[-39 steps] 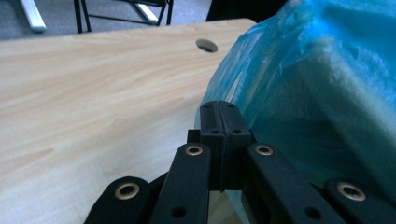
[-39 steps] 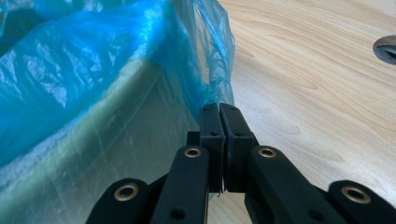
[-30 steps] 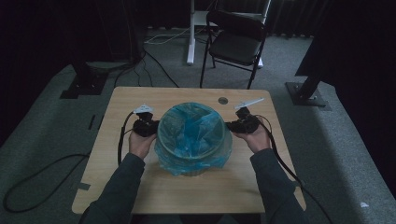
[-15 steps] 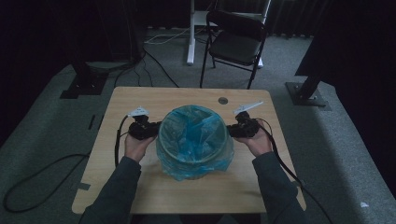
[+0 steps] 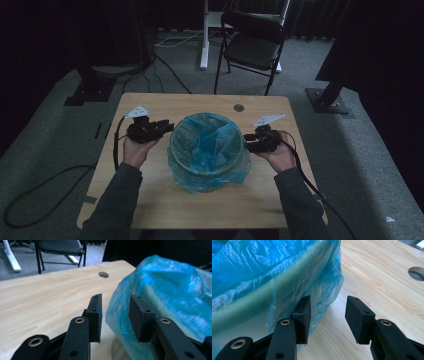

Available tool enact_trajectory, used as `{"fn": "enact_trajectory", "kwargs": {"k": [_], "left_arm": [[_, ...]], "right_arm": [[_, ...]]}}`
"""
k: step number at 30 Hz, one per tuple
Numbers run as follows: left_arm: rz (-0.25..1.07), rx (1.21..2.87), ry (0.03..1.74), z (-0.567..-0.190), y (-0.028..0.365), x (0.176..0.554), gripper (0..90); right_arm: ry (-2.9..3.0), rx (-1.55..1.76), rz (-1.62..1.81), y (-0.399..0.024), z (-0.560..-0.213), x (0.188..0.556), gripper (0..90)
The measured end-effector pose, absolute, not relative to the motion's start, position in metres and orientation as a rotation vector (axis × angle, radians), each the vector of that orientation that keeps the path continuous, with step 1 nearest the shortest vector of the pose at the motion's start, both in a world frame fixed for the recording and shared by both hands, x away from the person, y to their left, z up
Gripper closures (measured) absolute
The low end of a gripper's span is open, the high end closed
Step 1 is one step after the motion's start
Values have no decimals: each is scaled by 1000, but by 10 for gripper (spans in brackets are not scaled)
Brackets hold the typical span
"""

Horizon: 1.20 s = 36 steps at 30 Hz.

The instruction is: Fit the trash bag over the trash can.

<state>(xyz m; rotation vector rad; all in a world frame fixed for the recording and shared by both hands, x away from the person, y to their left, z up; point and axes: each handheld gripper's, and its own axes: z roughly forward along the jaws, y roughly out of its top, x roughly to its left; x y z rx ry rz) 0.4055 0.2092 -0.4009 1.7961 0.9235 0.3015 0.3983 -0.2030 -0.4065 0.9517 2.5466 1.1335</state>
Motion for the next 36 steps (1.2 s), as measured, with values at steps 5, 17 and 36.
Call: {"fn": "enact_trajectory", "kwargs": {"k": [5, 17, 36], "left_arm": [[334, 1793, 876, -381, 205, 401, 599], [339, 1868, 721, -346, 169, 392, 591], [312, 2111, 526, -332, 86, 394, 603]], "right_arm": [[2534, 944, 1132, -204, -404, 395, 537], [2529, 942, 1149, -210, -407, 387, 534], [2513, 941, 1193, -217, -406, 380, 533]]}}
